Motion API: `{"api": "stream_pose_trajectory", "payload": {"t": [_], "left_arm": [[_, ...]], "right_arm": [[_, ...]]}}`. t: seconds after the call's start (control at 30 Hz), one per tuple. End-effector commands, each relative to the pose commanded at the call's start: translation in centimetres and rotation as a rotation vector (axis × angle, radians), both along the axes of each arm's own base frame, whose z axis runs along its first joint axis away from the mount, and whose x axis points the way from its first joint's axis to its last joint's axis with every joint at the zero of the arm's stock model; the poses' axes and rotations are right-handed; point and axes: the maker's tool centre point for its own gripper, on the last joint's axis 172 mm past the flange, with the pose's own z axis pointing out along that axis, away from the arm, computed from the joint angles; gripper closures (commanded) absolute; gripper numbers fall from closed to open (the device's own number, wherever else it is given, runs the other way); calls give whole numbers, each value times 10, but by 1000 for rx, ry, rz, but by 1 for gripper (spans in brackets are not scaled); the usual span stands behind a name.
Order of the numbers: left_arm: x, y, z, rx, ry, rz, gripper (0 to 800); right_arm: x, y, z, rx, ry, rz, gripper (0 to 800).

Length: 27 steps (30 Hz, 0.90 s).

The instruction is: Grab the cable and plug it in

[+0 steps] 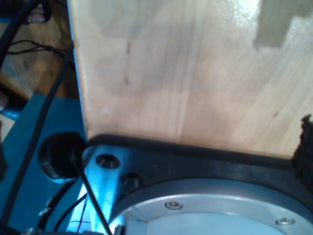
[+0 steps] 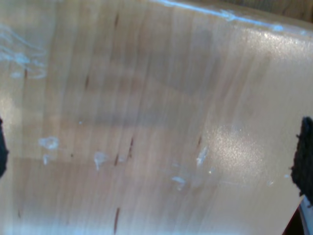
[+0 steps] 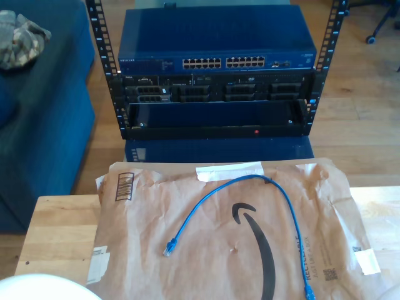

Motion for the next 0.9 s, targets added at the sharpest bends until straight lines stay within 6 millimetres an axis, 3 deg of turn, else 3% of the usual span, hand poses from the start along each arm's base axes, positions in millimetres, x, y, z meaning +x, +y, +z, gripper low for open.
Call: {"api": "stream_pose_trajectory", "payload": {"t": [0.9], "left_arm": [[-1, -4, 2, -37, -2, 4, 0]], "right_arm": [[0, 0, 0, -2, 0, 0, 0]]}}
